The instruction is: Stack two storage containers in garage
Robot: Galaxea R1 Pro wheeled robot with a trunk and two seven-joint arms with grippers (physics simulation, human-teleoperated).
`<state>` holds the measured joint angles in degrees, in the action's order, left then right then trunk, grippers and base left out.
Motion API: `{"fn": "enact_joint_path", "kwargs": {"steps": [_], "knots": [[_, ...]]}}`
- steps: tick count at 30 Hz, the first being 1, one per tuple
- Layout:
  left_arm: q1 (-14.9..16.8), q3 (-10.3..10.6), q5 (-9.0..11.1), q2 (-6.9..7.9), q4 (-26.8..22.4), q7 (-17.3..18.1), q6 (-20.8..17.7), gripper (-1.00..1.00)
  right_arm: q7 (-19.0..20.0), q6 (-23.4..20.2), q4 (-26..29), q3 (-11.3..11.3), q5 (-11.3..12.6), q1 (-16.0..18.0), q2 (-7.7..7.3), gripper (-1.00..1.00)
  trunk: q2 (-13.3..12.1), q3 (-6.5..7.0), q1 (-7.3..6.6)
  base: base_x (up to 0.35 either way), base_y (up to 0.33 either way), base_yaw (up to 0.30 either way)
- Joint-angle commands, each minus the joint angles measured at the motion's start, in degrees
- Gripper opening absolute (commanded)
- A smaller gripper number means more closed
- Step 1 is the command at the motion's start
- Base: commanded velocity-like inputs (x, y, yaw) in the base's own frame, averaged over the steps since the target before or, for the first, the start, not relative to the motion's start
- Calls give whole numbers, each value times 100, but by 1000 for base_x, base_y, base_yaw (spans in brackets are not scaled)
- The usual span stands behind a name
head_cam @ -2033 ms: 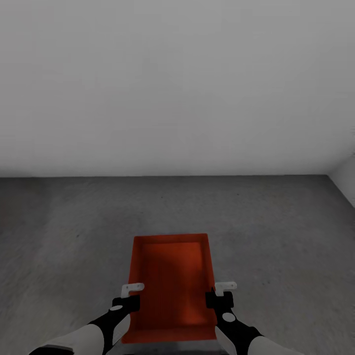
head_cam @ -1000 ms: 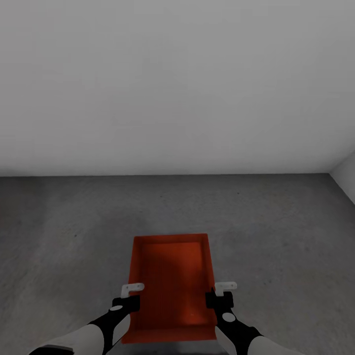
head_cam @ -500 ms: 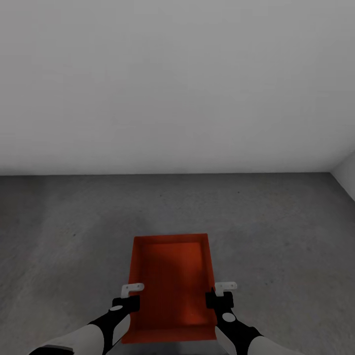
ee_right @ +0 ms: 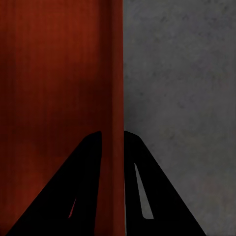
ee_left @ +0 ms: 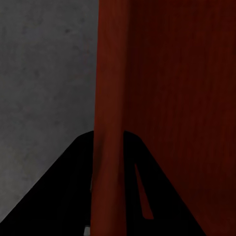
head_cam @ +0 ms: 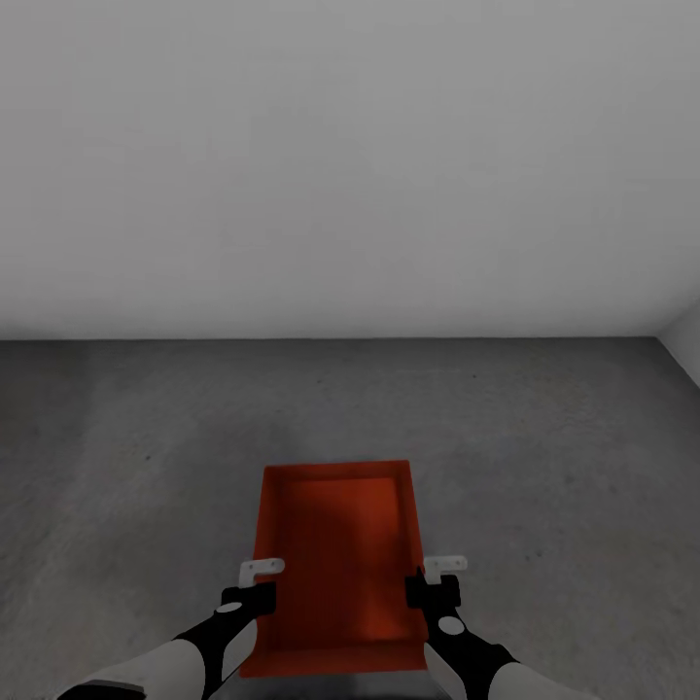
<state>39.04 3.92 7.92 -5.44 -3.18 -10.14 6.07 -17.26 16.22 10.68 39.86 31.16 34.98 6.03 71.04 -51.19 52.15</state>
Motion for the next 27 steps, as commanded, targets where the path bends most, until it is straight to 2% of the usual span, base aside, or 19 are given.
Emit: {"fn": "enact_joint_path", "kwargs": {"steps": [1, 27], "knots": [[7, -110, 17, -1, -436, -155, 26, -100, -102, 57, -435, 169, 206, 0, -1, -100, 2, -12, 0, 0, 0, 63], [7, -120, 17, -1, -499, -155, 26, -100, -102, 57, -435, 167, 206, 0, -1, -100, 2, -237, 0, 0, 0, 63]]}}
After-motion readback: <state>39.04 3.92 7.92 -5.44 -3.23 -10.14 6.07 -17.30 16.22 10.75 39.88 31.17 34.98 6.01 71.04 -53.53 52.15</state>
